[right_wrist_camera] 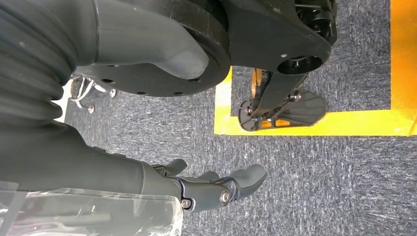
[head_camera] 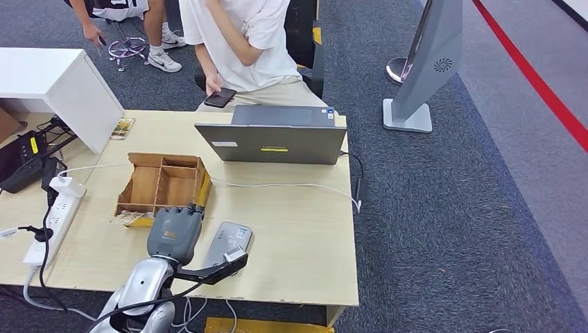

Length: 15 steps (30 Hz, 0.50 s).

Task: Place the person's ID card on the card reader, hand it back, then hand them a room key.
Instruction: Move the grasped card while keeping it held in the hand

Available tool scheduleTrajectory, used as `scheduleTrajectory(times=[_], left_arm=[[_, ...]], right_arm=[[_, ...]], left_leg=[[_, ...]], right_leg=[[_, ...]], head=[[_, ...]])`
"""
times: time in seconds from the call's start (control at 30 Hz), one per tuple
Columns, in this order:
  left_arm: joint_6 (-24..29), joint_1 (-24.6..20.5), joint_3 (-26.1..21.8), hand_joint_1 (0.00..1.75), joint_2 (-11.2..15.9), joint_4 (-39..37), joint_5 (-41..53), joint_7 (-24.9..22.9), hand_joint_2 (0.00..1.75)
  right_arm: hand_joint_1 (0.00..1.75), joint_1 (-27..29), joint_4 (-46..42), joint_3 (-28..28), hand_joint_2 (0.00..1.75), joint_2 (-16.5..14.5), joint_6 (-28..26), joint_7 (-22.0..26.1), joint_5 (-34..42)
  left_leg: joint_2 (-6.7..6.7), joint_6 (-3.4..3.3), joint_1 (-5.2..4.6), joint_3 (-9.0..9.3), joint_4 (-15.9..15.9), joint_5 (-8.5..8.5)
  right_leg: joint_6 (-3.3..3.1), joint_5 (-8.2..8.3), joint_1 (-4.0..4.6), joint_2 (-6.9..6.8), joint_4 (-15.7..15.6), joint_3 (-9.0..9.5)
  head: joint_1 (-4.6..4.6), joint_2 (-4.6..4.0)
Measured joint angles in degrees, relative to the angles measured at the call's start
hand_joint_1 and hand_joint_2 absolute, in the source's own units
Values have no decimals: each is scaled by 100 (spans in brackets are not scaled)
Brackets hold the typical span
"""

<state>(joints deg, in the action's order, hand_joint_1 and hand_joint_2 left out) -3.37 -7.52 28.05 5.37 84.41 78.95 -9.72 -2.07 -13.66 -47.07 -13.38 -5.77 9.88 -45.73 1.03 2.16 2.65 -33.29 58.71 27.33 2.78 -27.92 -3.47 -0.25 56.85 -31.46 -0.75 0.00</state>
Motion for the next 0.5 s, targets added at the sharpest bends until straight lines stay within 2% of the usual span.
scheduleTrajectory(times=[0.23, 0.5], left_arm=[[98, 17, 209, 175, -85, -22, -75, 302, 175], [45, 178, 486, 175, -295, -97, 52, 317, 175]], right_arm=[[0, -15, 2, -1, 175, 0, 0, 42, -87], [0, -26, 5, -1, 175, 1, 0, 73, -140]], left_leg=[[0, 0, 0, 0, 0, 0], [0, 0, 0, -1, 0, 1]], right_leg=[[0, 0, 0, 0, 0, 0], [0, 0, 0, -1, -1, -1]], head=[[1, 0], [1, 0]])
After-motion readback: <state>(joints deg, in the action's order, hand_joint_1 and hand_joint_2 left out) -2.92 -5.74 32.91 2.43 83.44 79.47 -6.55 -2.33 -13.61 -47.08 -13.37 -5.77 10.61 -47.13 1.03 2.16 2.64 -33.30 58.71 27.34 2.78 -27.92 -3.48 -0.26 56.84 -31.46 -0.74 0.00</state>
